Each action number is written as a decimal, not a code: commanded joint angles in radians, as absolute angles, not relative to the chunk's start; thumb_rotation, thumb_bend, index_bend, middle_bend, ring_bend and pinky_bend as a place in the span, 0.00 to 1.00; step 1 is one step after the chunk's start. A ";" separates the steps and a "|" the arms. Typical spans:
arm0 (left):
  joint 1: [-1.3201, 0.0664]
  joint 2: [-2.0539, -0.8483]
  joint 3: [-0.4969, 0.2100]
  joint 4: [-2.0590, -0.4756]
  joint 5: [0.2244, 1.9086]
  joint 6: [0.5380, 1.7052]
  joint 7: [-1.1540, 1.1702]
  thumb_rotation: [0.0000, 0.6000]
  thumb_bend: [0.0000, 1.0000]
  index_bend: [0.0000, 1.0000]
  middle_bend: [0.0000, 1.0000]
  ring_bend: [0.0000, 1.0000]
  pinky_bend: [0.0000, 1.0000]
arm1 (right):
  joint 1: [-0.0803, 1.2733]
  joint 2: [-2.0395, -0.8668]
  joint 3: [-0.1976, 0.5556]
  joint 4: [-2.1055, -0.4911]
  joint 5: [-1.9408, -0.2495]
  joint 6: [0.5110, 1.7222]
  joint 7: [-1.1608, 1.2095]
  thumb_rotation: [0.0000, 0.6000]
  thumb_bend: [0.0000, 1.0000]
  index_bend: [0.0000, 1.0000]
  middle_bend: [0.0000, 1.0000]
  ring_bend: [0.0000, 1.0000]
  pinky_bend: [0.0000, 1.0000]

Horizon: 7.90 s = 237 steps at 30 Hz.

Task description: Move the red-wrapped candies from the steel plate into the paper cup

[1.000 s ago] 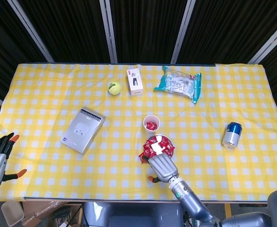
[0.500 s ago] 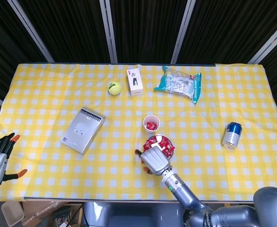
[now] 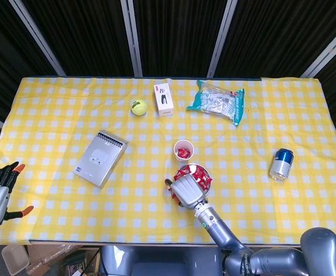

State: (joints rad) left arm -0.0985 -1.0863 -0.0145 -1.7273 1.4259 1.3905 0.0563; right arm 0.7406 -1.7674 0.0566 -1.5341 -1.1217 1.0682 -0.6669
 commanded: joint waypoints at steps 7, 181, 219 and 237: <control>-0.099 -1.086 -0.014 -1.728 1.425 1.389 0.056 1.00 0.00 0.00 0.00 0.00 0.00 | 0.735 -1.788 0.064 -1.510 -1.108 1.059 -0.678 1.00 0.40 0.40 0.88 0.99 1.00; -0.103 -1.081 -0.021 -1.741 1.400 1.377 0.050 1.00 0.00 0.00 0.00 0.00 0.00 | 0.762 -1.671 0.112 -1.540 -0.829 0.967 -0.537 1.00 0.35 0.43 0.88 0.96 1.00; -0.102 -1.076 -0.019 -1.748 1.403 1.375 0.036 1.00 0.00 0.00 0.00 0.00 0.00 | 0.779 -1.544 0.251 -1.729 -0.838 1.089 -0.577 1.00 0.55 0.67 0.88 0.96 1.00; -0.109 -1.069 -0.026 -1.762 1.372 1.352 0.030 1.00 0.00 0.00 0.00 0.00 0.00 | 0.904 -1.615 0.339 -1.501 -0.723 1.012 -0.578 1.00 0.55 0.67 0.88 0.96 1.00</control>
State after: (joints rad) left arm -0.1090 -1.0697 -0.0262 -1.7615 1.3730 1.3532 0.0297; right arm 0.8886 -1.5951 0.3340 -1.5379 -0.7345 1.0274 -0.5899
